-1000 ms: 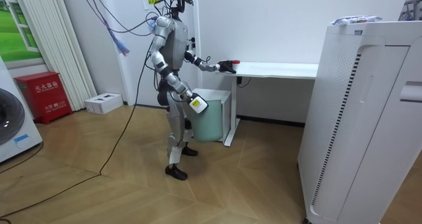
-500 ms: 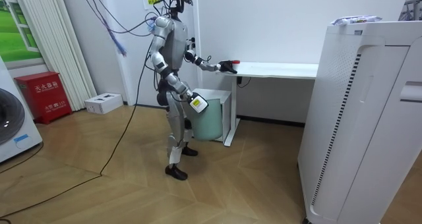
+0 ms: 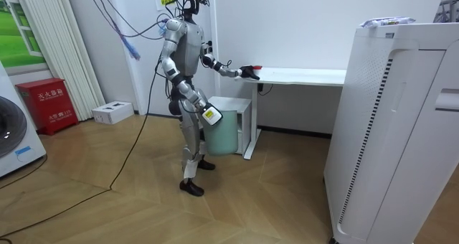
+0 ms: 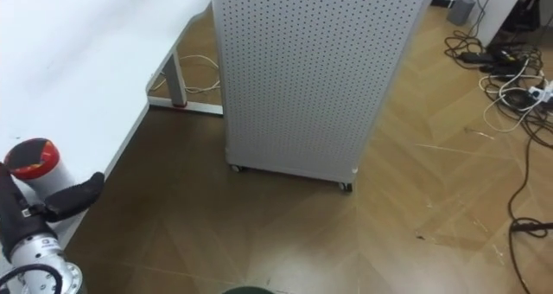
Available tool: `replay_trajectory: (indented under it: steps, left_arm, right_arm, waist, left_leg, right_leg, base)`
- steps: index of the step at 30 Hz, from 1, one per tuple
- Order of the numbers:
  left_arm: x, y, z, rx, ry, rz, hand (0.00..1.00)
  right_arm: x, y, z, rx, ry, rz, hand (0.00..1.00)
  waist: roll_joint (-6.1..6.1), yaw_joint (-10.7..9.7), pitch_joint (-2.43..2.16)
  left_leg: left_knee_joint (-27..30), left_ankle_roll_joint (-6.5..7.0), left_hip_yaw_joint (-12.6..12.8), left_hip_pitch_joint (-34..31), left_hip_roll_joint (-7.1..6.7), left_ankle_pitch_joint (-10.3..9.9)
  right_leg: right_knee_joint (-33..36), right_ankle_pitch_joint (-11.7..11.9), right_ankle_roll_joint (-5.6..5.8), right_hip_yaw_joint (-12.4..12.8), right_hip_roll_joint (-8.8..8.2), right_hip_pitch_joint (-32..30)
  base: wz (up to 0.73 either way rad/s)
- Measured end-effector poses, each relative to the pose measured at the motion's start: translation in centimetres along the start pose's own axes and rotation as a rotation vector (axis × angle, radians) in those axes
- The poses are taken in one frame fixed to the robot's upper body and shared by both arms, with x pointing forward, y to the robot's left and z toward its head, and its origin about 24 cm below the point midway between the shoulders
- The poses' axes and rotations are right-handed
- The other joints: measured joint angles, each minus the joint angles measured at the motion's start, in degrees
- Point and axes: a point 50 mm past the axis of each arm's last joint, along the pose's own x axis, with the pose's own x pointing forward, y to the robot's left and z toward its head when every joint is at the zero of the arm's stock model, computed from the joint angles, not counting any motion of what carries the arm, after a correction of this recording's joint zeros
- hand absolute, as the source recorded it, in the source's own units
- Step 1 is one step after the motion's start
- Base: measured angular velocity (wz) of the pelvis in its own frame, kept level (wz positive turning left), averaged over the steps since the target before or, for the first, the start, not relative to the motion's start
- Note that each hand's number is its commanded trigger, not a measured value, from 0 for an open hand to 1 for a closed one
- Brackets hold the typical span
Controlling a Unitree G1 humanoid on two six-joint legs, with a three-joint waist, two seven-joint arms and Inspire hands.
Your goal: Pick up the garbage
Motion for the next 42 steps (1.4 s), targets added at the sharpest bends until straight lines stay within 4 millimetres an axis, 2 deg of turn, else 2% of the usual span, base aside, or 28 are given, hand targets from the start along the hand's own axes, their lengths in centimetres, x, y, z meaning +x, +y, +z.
replay_trajectory:
  steps: [4, 10, 17, 27, 34, 39, 42]
  left_arm:
    - [0.9, 0.9, 0.3, 0.003, -0.011, 0.035, 1.0]
    - [1.4, 1.2, 0.5, -0.013, -0.003, 0.057, 1.0]
    - [1.4, 0.9, 0.6, -0.024, 0.008, 0.052, 1.0]
    - [1.5, 0.9, 0.5, -0.038, 0.022, 0.049, 1.0]
    - [1.5, 0.7, 0.6, -0.033, 0.005, 0.02, 1.0]
    - [0.5, 0.2, 0.5, -0.027, -0.015, -0.039, 1.0]
    - [-1.3, -1.3, 0.6, -0.035, -0.041, -0.132, 1.0]
  right_arm:
    - [0.2, 0.0, 0.4, -0.005, -0.01, 0.002, 1.0]
    - [0.4, 0.1, 0.4, -0.011, -0.007, 0.012, 1.0]
    - [0.5, 0.5, 0.2, -0.012, 0.007, 0.026, 1.0]
    - [0.4, 0.3, 0.0, 0.051, 0.01, 0.002, 1.0]
    - [0.6, -0.7, 0.6, 0.095, -0.013, -0.056, 1.0]
    - [0.8, -1.9, 1.0, 0.133, -0.025, -0.109, 1.0]
    - [1.4, -2.8, 1.8, 0.125, -0.026, -0.134, 1.0]
  waist:
    - [-0.01, -0.03, -0.01]
    - [-0.09, -0.44, -0.05]
    - [-0.13, -2.03, -0.07]
    - [-0.07, -2.73, -0.04]
    - [0.27, -2.66, 0.08]
    - [0.63, -2.59, 0.02]
    - [0.75, -2.46, -0.05]
  left_leg:
    - [0.08, 0.14, 0.04, -0.28, -0.16, 0.09]
    - [0.0, 0.51, 0.78, -0.26, -0.25, 0.29]
    - [-0.06, 0.6, 2.34, -0.27, -0.04, 0.34]
    - [-0.55, 0.87, 3.34, 0.11, -0.02, 0.49]
    - [-0.33, 1.14, 3.46, -0.3, -0.07, 0.36]
    - [-0.43, 1.35, 4.19, -0.07, 0.01, 0.24]
    - [-0.8, 1.61, 5.83, 0.33, 0.08, 0.1]
  right_leg:
    - [-0.01, -0.02, 0.05, -0.02, -0.37, -0.27]
    - [-0.11, 0.03, 0.41, -0.06, -0.97, -0.41]
    - [-0.16, -0.09, 0.6, 0.02, -1.53, -0.39]
    - [-0.15, -0.24, 0.83, 0.07, -1.58, -0.1]
    - [-0.07, -0.21, 0.97, 0.05, -1.66, -0.45]
    - [-0.06, -0.06, 1.16, 0.19, -1.75, -0.52]
    - [0.07, 0.11, 1.44, 1.76, -1.68, -0.96]
  base:
    - [0.0]
    - [0.0]
    - [0.0]
    - [0.01]
    - [0.0]
    - [-0.05]
    - [-0.21]
